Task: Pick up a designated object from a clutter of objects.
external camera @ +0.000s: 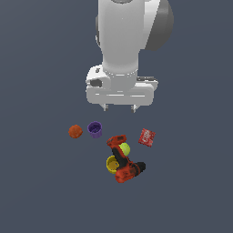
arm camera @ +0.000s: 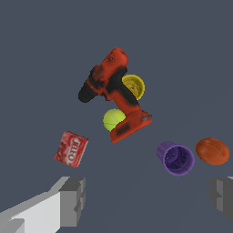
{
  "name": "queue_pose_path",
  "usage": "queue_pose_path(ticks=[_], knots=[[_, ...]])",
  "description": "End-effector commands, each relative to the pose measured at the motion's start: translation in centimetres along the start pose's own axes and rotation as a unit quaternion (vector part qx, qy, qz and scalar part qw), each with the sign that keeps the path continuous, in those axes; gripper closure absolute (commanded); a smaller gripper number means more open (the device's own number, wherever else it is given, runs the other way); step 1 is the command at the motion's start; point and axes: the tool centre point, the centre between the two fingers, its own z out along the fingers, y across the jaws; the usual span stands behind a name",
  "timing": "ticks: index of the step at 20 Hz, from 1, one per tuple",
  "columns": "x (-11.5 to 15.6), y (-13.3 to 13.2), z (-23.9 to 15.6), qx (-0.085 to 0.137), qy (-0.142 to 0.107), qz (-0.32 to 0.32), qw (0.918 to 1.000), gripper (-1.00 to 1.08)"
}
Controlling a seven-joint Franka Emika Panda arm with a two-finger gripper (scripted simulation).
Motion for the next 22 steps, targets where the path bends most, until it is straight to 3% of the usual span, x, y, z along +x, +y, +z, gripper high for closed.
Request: queue_pose_path(ticks=[1, 11, 22], knots=[[0.9, 0.0, 0.4, -0.004, 0.0, 0.019, 0.9998, -1.0], [5.5, -0.2, 3.1, -0.026, 0.003, 0.128, 0.9915, -1.0], [10.4, -0.5, 7.2, -0.055, 0.016, 0.249, 0.9669, -1.0]])
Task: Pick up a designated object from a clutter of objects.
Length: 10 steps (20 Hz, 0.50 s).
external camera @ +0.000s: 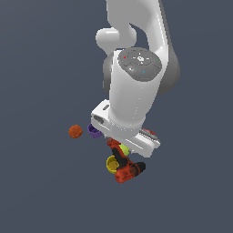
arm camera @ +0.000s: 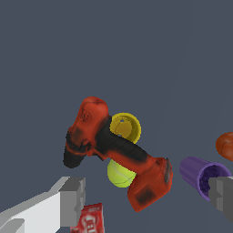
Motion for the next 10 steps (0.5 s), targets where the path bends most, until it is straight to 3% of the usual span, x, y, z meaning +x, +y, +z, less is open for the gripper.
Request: queue_pose_path(ticks=[1, 10], knots=[[0.8, -0.7, 1.0, -0.006, 0.005, 0.028, 0.9996, -1.0], [3.4, -3.0, 4.9, -0.028, 0.025, 0.125, 0.9914, -1.0]])
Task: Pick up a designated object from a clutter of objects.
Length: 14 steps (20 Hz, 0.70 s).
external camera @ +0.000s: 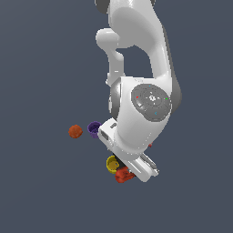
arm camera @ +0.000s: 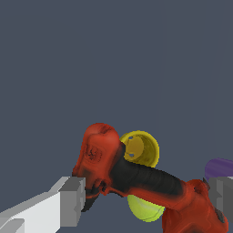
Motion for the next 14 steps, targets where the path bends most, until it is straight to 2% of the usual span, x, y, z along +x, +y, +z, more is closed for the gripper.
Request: queue_pose_path(ticks=[1, 14], knots=[[0.4, -0.8, 1.1, -0.005, 0.007, 0.027, 0.9996, -1.0], [1.5, -3.6, 5.3, -0.021, 0.035, 0.12, 0.9919, -1.0]])
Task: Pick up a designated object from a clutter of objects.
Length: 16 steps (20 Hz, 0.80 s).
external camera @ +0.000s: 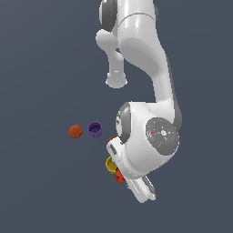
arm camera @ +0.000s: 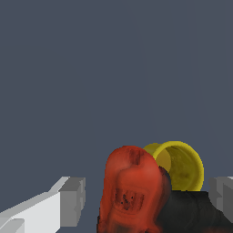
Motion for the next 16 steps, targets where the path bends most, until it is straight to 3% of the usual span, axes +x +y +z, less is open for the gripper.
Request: queue_pose_path(ticks=[1, 16], knots=[[0.0, -0.3, 0.4, -0.001, 0.004, 0.011, 0.9999, -1.0], [0.0, -0.6, 3.4, -0.002, 0.007, 0.02, 0.9998, -1.0]])
